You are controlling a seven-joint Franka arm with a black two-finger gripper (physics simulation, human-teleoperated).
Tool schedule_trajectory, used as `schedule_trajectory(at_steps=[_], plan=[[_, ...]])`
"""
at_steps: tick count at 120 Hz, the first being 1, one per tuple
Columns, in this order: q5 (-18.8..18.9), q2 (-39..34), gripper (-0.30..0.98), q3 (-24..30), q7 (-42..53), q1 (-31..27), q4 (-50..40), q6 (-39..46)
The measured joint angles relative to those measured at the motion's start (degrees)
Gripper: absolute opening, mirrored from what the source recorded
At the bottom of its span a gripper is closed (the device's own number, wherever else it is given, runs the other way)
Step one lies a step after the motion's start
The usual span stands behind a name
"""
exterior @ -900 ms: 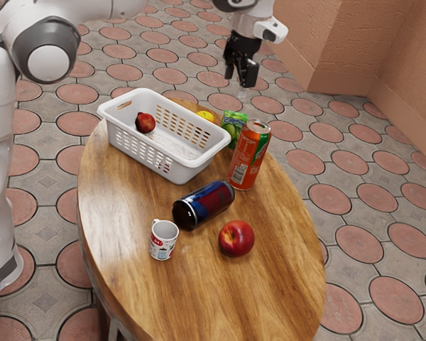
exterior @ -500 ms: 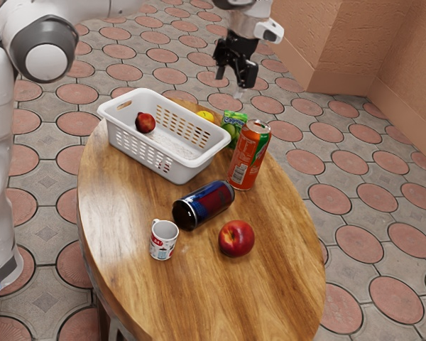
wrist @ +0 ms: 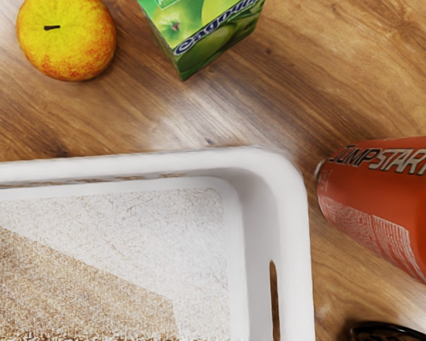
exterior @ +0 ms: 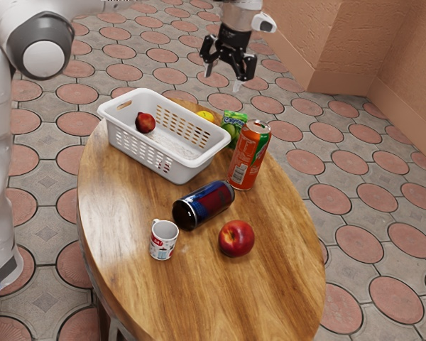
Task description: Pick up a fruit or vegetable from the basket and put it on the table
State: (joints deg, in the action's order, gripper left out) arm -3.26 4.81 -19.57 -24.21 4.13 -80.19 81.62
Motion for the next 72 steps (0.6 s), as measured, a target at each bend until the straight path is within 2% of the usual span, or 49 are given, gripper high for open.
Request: schedule_trajectory(at_steps=[40, 72], plan=[[2.4, -15.3, 0.69, -0.9, -5.6, 0.0, -22.1, 5.6], [5.2, -21.8, 0.69, -1.3, -9.1, -0.4, -35.4, 12.1]])
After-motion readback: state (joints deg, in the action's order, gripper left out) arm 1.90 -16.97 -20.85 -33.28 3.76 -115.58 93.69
